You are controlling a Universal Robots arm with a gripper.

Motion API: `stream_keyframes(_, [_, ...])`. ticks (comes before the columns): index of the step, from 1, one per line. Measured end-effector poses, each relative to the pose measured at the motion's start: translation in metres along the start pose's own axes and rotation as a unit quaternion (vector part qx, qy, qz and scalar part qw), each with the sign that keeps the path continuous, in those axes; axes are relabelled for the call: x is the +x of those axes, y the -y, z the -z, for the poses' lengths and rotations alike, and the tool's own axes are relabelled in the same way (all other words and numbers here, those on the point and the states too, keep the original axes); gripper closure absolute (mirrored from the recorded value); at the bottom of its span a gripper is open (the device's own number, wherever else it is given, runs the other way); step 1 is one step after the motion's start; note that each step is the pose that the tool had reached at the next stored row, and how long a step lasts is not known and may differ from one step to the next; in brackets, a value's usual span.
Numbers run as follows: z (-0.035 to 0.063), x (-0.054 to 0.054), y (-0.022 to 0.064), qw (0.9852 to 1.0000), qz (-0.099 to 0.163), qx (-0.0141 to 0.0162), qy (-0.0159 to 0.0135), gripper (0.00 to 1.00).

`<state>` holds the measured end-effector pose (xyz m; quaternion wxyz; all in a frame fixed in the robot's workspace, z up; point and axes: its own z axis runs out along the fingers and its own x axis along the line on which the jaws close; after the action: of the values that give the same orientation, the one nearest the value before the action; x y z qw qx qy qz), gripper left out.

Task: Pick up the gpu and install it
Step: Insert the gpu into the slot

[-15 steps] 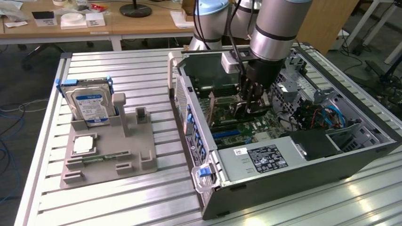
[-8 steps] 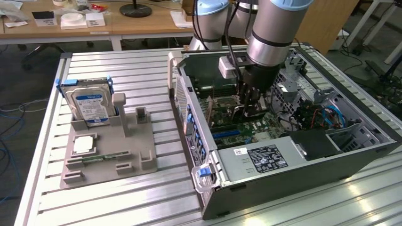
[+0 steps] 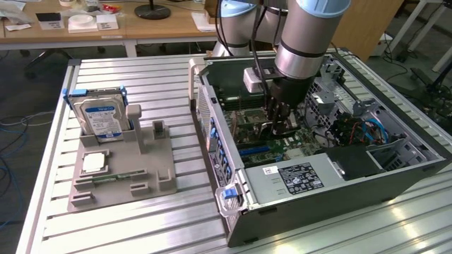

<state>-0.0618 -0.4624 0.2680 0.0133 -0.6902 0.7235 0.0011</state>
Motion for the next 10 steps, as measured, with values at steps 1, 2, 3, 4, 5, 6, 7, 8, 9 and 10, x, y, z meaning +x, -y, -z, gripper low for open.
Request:
stream_keyframes(1, [-0.0015,0.0003,-0.0001,1.0000,0.000,0.0000,0.0000,0.72])
stream_keyframes(2, [-0.0033,0.0006,-0.0002,1.0000,0.000,-0.0001,0.0000,0.72])
stream_keyframes(3, [-0.0049,0.0009,-0.0004,1.0000,0.000,-0.0001,0.0000,0.72])
stream_keyframes(4, [-0.0061,0.0010,-0.0009,1.0000,0.000,-0.0001,0.0000,0.72])
stream_keyframes(5, [-0.0071,0.0011,-0.0018,1.0000,0.000,-0.0001,0.0000,0.72])
stream_keyframes(6, [-0.0079,0.0012,-0.0029,1.0000,0.000,-0.0001,0.0000,0.72])
stream_keyframes(7, [-0.0087,0.0012,-0.0040,1.0000,0.000,-0.0001,0.0000,0.72])
stream_keyframes(8, [-0.0095,0.0013,-0.0049,1.0000,0.000,-0.0001,0.0000,0.72])
stream_keyframes(9, [-0.0102,0.0013,-0.0054,1.0000,0.000,-0.0001,0.0000,0.72])
stream_keyframes(10, [-0.0109,0.0014,-0.0059,1.0000,0.000,-0.0001,0.0000,0.72])
